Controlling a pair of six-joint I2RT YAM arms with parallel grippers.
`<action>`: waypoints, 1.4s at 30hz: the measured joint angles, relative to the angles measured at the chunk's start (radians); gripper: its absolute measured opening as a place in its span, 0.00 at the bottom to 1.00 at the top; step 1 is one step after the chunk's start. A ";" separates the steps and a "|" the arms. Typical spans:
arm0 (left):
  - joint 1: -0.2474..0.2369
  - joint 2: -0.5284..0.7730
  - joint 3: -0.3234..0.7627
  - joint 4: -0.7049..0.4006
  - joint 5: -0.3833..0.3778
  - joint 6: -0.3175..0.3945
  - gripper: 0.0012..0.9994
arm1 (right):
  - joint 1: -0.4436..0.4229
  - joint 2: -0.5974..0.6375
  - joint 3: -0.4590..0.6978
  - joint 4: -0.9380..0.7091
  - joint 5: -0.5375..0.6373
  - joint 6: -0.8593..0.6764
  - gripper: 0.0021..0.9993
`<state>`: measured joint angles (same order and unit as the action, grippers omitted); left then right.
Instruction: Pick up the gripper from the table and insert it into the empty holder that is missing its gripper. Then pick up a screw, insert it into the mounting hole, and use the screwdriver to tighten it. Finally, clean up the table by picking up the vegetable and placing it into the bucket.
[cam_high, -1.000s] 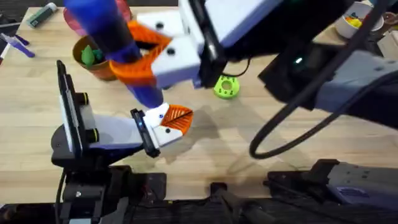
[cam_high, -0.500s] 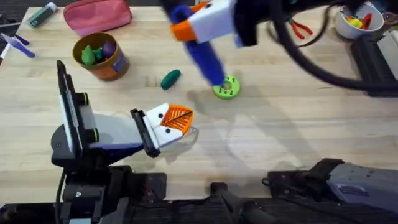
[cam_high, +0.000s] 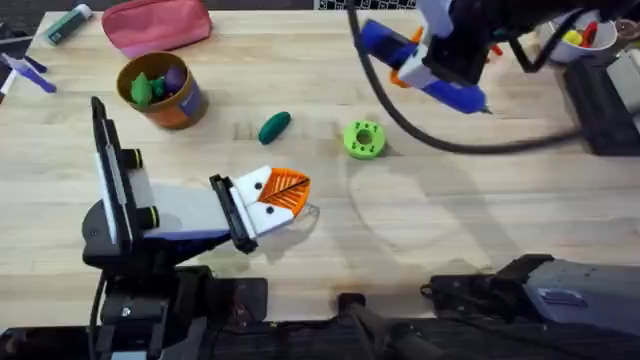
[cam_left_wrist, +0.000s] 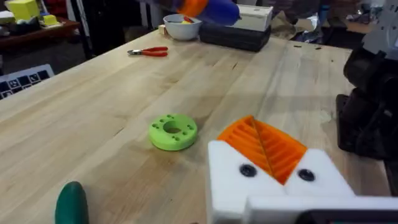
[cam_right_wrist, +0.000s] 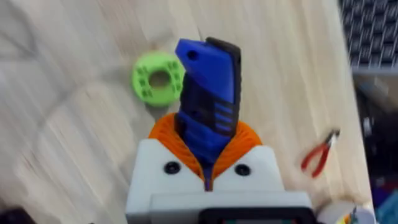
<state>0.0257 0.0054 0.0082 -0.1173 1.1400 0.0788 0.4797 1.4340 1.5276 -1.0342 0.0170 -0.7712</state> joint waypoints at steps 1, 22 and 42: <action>0.000 0.000 0.000 0.000 0.000 0.000 0.02 | -0.013 0.019 0.000 -0.016 0.024 -0.012 0.02; 0.000 0.000 0.000 0.000 0.000 0.000 0.02 | -0.232 0.366 0.000 -0.083 0.098 -0.053 0.02; 0.000 0.000 0.000 0.000 0.000 0.000 0.02 | -0.247 0.576 0.000 0.082 0.054 -0.069 0.02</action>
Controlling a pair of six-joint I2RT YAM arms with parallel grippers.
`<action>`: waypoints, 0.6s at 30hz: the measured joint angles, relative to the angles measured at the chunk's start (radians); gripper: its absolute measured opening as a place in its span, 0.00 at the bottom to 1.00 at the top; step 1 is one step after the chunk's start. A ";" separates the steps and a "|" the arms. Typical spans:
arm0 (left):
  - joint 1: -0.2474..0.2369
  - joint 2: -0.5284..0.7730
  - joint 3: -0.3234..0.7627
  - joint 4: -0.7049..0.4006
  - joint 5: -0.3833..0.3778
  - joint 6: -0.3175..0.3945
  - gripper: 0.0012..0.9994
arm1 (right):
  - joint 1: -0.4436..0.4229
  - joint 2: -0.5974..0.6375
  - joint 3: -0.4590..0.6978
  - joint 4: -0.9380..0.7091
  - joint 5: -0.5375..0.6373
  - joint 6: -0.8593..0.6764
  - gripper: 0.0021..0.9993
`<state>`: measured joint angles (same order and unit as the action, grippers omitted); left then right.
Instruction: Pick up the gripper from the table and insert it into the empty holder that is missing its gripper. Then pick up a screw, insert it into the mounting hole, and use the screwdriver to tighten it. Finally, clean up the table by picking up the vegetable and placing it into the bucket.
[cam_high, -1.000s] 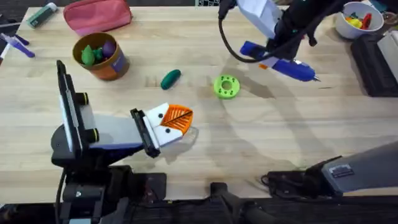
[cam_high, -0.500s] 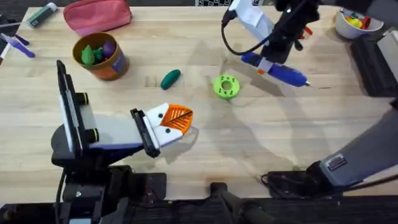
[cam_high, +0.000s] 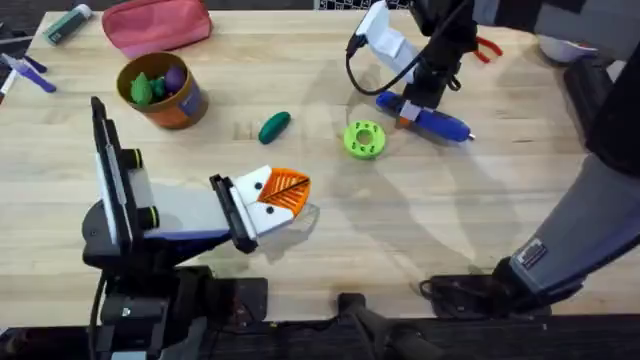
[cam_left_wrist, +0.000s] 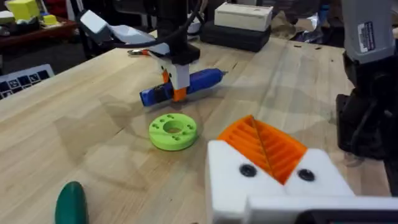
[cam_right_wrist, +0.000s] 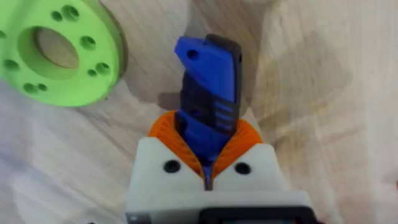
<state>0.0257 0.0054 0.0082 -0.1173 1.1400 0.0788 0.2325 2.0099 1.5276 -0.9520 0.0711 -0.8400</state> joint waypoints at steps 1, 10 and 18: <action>0.000 0.000 0.000 0.000 0.000 0.000 0.02 | 0.000 0.001 0.000 0.005 0.008 -0.014 0.02; 0.000 0.000 0.000 0.000 0.000 0.000 0.02 | 0.000 0.004 0.000 0.049 0.046 -0.150 0.02; 0.000 0.000 0.000 0.000 0.000 0.000 0.02 | 0.000 0.004 0.000 0.044 0.056 -0.180 0.55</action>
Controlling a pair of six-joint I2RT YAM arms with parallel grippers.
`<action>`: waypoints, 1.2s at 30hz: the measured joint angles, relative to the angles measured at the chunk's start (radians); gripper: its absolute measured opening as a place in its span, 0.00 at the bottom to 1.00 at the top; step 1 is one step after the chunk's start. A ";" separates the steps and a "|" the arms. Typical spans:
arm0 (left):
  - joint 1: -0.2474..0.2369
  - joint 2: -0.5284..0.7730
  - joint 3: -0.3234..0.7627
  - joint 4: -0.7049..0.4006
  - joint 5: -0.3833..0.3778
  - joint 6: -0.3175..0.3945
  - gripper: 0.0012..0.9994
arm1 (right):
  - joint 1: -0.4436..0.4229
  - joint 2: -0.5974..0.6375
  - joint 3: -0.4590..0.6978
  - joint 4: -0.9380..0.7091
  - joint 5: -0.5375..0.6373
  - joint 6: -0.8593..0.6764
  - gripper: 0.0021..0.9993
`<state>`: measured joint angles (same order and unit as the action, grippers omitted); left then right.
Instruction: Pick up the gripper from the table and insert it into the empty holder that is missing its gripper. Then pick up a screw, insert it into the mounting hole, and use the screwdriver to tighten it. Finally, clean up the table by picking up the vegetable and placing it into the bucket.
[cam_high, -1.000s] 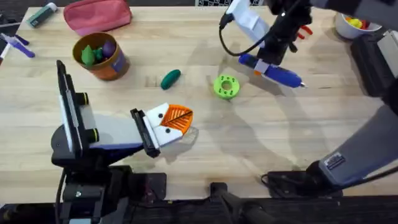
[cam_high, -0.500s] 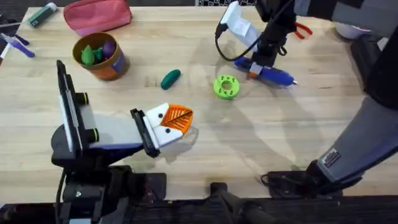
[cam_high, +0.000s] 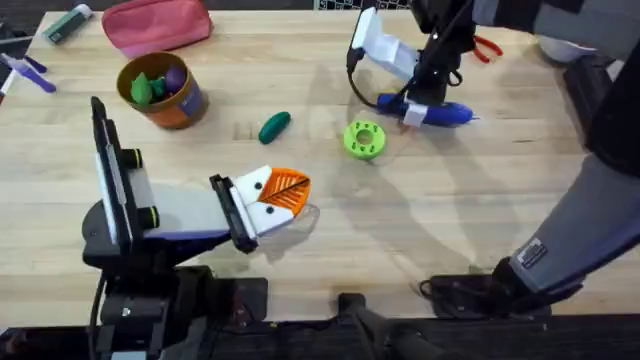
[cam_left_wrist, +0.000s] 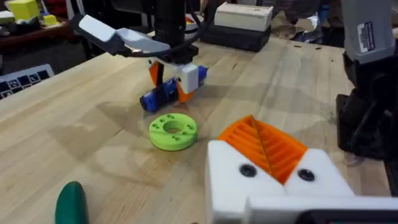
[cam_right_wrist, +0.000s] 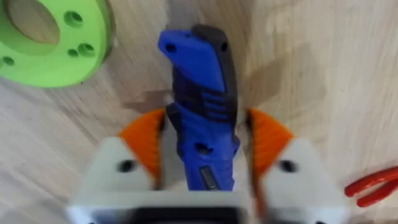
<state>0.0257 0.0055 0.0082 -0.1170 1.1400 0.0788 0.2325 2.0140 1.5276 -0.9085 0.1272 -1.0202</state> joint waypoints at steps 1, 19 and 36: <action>0.000 0.000 0.000 0.000 0.000 0.000 0.02 | 0.000 -0.001 0.000 0.000 0.003 -0.002 0.71; 0.000 0.000 0.000 0.000 0.000 0.003 0.44 | 0.000 -0.020 0.004 -0.041 -0.028 0.137 0.99; 0.000 0.000 -0.001 0.039 -0.041 -0.031 0.99 | 0.000 -0.412 0.096 -0.116 -0.101 0.506 0.99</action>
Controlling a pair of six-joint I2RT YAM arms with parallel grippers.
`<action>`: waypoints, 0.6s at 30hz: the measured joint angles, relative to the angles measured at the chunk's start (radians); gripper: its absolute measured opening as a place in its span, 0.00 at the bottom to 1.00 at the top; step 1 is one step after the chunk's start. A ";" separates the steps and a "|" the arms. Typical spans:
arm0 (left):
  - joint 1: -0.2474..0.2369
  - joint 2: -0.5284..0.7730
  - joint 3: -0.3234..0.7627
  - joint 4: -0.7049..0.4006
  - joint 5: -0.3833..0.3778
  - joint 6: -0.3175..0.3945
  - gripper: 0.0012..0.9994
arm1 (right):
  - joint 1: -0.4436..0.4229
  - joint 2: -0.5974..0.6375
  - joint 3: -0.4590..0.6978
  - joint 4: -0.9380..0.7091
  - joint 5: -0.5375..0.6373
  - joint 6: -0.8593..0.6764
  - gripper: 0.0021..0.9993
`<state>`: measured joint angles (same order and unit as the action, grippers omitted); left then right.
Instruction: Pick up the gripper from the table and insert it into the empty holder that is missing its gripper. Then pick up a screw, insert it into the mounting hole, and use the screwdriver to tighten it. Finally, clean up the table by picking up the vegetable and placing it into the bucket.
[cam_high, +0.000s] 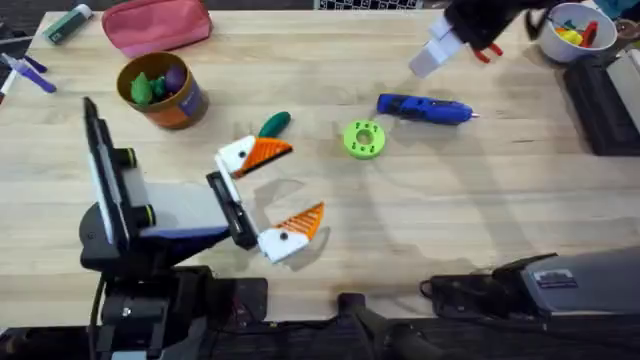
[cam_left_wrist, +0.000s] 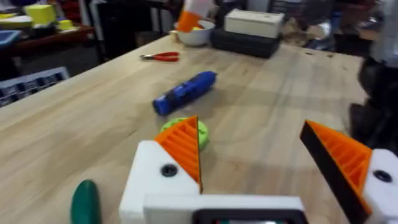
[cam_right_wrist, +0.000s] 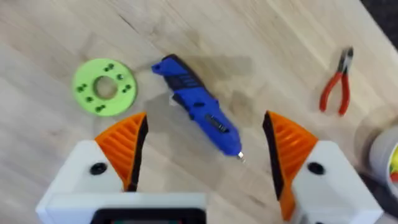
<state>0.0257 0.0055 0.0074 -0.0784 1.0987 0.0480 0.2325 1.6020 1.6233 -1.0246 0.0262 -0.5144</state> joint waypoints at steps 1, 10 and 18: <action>0.000 0.000 0.000 0.008 -0.025 -0.019 0.99 | 0.000 -0.023 0.000 -0.013 -0.002 0.028 0.99; 0.000 0.039 0.188 -0.169 -0.276 -0.047 1.00 | 0.002 -0.214 0.000 -0.028 -0.054 0.226 0.99; 0.000 0.309 0.544 -0.508 -0.450 0.114 1.00 | 0.003 -0.425 -0.016 -0.049 -0.164 0.275 0.99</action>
<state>0.0257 0.3145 0.5510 -0.5867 0.6484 0.1622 0.2352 1.1772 1.6072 -1.0739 -0.1379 -0.2396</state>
